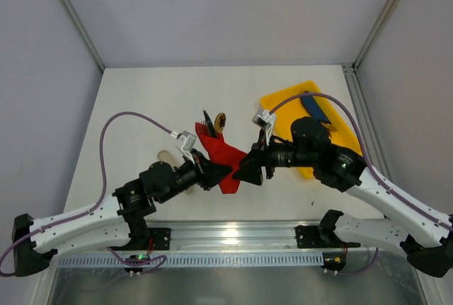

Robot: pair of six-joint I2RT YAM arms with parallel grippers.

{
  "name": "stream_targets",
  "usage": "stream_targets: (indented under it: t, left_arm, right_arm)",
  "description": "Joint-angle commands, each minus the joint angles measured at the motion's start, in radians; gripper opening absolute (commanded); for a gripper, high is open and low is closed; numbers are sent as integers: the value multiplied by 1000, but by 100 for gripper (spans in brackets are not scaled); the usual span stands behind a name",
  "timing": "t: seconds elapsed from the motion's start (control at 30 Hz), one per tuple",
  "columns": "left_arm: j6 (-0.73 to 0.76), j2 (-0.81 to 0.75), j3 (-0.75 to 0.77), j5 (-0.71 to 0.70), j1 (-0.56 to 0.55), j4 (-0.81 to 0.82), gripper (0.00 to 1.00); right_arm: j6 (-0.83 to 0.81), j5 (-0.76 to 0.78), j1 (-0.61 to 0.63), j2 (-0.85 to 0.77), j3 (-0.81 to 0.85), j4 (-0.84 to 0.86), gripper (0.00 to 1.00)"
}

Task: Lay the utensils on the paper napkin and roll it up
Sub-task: Roll the napkin.

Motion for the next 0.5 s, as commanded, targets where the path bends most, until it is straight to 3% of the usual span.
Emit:
stream_targets:
  t: [0.0,0.47]
  left_arm:
    - [15,-40,47,2,-1,73,0]
    - [-15,-61,29,40,-1,118,0]
  right_arm:
    - [32,-22,5,22,-39,101,64]
    - [33,-64,5,77,-58,225,64]
